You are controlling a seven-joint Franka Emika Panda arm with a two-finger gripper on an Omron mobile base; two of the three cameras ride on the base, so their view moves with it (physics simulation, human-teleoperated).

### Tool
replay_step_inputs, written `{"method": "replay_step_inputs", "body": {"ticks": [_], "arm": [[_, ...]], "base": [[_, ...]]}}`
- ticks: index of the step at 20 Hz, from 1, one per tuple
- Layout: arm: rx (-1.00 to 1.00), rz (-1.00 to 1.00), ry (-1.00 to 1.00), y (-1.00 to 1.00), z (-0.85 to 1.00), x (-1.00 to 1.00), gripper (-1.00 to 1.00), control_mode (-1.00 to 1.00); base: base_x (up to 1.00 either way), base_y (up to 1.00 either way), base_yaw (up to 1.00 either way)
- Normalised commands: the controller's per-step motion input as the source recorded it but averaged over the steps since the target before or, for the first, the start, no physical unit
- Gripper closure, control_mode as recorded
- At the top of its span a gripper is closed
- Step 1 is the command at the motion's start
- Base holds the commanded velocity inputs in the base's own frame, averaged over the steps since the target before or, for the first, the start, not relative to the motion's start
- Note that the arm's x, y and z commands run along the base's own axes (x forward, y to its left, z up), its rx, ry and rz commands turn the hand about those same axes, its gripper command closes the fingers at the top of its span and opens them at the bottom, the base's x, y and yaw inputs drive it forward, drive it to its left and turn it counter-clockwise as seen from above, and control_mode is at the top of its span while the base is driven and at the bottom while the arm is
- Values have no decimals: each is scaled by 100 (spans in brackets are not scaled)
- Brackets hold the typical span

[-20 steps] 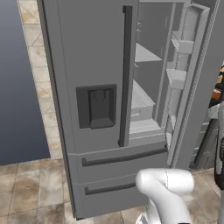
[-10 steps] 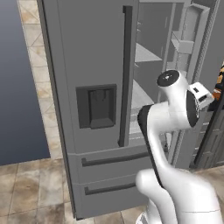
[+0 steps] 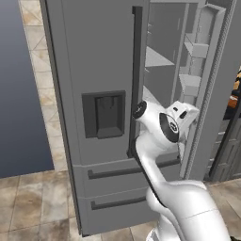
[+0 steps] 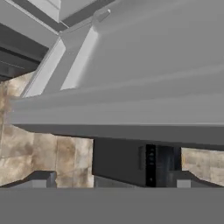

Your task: Retrieve a lemon from the fridge and place it on the cutting board with the fish.

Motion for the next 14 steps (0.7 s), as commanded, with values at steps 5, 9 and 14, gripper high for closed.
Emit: {"method": "replay_step_inputs", "body": {"ticks": [5,9,14], "arm": [[-5,2,5,0,-12,62,-100,-100],[-6,1,2,0,-16,40,-100,-100],[-5,0,4,-12,-35,5,-100,-100]], "base": [[0,0,0],[0,0,0],[0,0,0]]}}
